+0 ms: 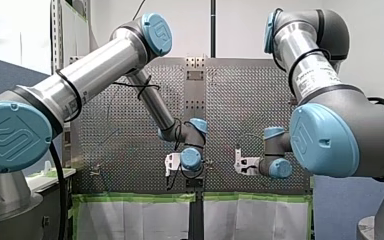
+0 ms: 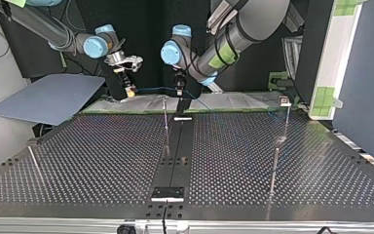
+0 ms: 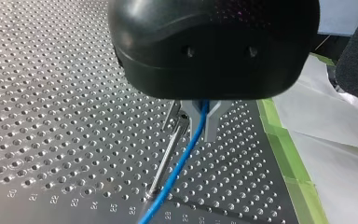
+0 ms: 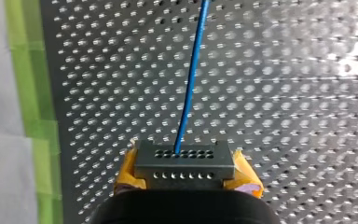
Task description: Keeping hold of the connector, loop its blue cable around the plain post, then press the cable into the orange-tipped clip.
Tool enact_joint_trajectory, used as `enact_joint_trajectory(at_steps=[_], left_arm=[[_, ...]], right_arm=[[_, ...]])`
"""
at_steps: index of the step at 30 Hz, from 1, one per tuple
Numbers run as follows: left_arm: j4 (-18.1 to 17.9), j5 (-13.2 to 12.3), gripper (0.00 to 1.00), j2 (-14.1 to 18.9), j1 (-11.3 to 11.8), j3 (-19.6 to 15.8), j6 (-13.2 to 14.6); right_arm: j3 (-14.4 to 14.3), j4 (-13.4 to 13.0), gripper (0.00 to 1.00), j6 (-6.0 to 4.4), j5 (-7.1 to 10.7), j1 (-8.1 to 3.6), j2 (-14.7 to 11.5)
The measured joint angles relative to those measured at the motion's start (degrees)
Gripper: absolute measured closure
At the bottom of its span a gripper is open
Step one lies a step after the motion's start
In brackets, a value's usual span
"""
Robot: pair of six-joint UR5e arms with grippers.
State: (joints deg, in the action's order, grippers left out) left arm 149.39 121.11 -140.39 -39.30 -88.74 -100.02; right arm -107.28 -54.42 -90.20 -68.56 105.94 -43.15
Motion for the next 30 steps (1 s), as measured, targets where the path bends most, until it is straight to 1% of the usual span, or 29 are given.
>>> enact_joint_trajectory(at_steps=[2, 3, 4, 9, 15, 22, 27, 30], left_arm=[[0.0, -0.1, 0.98, -0.1, 0.1, 0.1, 0.0], [0.0, -0.2, 0.98, -0.4, 0.1, 0.2, -0.1], [0.0, -0.3, 0.98, -0.7, 0.2, 0.3, -0.1], [-0.6, -0.4, 0.98, -2.8, -0.2, 0.9, -1.0], [-1.9, 0.3, 0.98, -3.4, -0.2, 1.9, -1.6], [-1.8, 0.2, 0.98, -3.5, 0.2, 3.4, -1.7], [-1.7, -0.5, 0.98, -3.5, 0.4, 4.1, -1.7], [-1.7, -1.1, 0.98, -3.5, 0.7, 4.3, -1.7]], right_arm=[[0.3, 0.1, 1.00, 0.74, -0.32, -0.05, 1.1], [0.4, 0.1, 1.00, 0.84, -0.41, -0.10, 1.5], [0.6, -0.1, 1.00, 0.77, -0.48, -0.15, 1.8], [1.7, -0.6, 1.00, -0.30, -0.56, -0.59, 2.5], [2.6, -0.6, 1.00, -0.63, -0.57, -1.10, 2.6], [3.5, -0.9, 1.00, -0.58, -0.54, -1.39, 3.1], [4.3, -1.2, 1.00, -0.17, -0.61, -1.54, 4.8], [4.5, -1.2, 1.00, 0.01, -0.59, -1.55, 5.4]])
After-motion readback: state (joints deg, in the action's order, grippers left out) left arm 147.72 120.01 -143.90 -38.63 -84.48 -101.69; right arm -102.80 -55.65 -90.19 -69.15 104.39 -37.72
